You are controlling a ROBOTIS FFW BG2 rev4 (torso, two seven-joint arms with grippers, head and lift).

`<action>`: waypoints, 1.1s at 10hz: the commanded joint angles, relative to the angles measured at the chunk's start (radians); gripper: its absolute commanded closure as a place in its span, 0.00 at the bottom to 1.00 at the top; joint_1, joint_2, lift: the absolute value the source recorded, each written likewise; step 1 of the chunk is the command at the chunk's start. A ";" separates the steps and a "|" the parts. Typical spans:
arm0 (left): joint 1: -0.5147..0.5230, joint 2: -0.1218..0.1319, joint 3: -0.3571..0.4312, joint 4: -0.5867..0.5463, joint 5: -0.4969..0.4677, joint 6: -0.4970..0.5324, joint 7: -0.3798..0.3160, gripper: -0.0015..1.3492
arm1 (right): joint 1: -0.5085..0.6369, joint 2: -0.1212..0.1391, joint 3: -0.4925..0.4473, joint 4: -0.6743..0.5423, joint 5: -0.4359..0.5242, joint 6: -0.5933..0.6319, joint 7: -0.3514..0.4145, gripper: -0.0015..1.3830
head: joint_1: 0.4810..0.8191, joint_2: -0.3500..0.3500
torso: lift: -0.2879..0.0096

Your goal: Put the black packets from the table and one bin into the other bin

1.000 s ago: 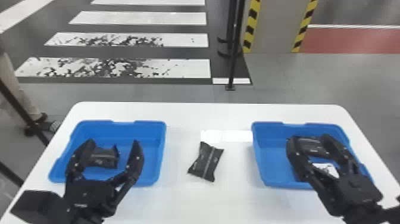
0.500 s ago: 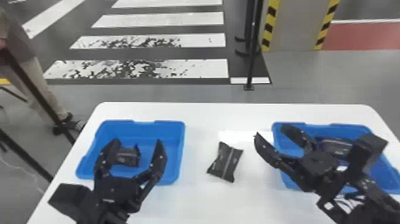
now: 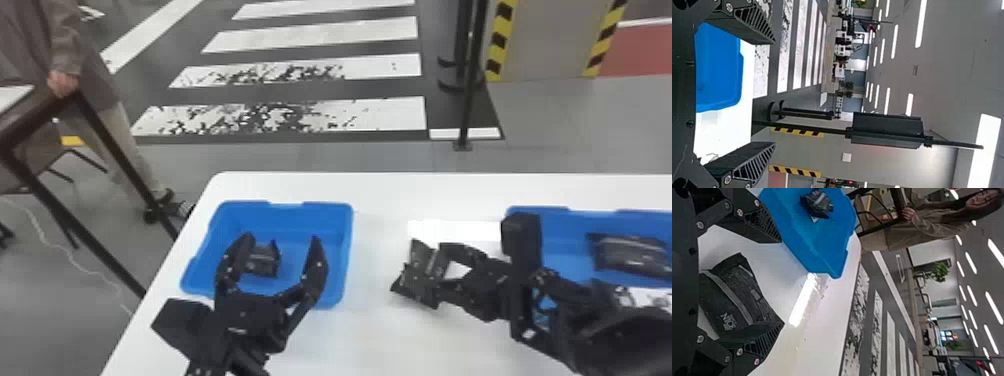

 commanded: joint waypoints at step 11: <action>-0.008 -0.001 0.001 0.015 0.006 -0.001 0.000 0.09 | -0.280 -0.002 0.236 0.274 0.063 0.163 -0.025 0.53 | 0.63 0.82 | 0.60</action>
